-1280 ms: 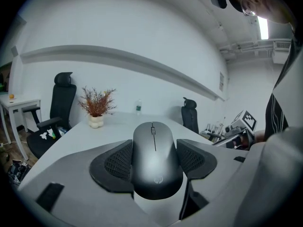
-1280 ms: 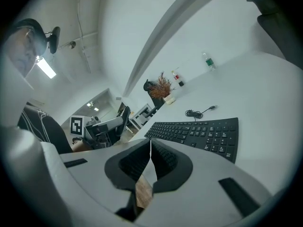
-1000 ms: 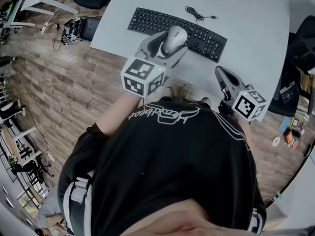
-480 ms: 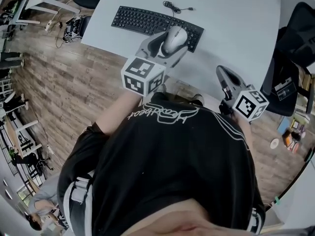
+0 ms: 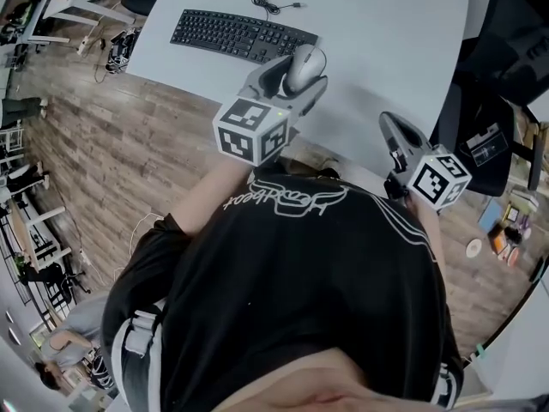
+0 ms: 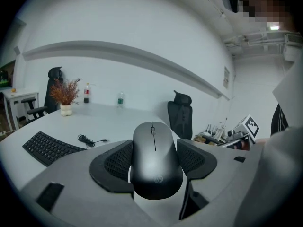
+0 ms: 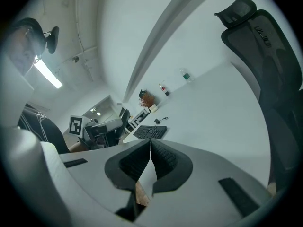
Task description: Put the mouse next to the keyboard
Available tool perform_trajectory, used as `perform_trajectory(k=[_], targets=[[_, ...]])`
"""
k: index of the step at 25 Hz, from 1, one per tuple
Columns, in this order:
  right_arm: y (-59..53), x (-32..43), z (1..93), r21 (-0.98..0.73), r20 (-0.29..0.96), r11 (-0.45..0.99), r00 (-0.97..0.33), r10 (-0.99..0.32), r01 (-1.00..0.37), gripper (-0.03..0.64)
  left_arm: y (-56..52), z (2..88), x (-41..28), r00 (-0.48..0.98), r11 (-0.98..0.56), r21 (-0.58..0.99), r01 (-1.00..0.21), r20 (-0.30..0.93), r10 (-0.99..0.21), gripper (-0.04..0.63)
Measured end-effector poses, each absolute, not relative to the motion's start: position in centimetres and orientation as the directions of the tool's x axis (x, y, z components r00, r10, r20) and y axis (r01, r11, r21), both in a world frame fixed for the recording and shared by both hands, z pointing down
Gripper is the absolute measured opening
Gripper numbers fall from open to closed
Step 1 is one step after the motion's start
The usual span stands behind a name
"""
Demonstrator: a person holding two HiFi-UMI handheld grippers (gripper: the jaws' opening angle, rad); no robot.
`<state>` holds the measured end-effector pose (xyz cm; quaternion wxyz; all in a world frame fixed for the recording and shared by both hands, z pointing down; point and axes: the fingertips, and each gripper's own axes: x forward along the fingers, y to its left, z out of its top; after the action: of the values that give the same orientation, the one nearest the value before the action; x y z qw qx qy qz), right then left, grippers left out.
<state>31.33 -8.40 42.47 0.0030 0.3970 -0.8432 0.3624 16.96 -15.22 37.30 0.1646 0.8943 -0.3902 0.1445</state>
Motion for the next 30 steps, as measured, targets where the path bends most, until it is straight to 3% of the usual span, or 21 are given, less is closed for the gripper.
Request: perform_trajectory(k=[16, 30], targets=[[-5.2, 37.9, 44.3, -0.628, 0.321, 0.333, -0.623, -0.713, -0.704, 0.01, -16.8, 37.6, 24.7, 0.652, -0.647, 0.167, -0.744, 0.39, -0.65, 0.299], [-2.7, 40.8, 46.4, -0.652, 0.35, 0.247, -0.573, -0.741, -0.717, 0.011, -19.7, 45.4, 26.9, 0.556, -0.567, 0.165, -0.807, 0.535, -0.636, 0.299]])
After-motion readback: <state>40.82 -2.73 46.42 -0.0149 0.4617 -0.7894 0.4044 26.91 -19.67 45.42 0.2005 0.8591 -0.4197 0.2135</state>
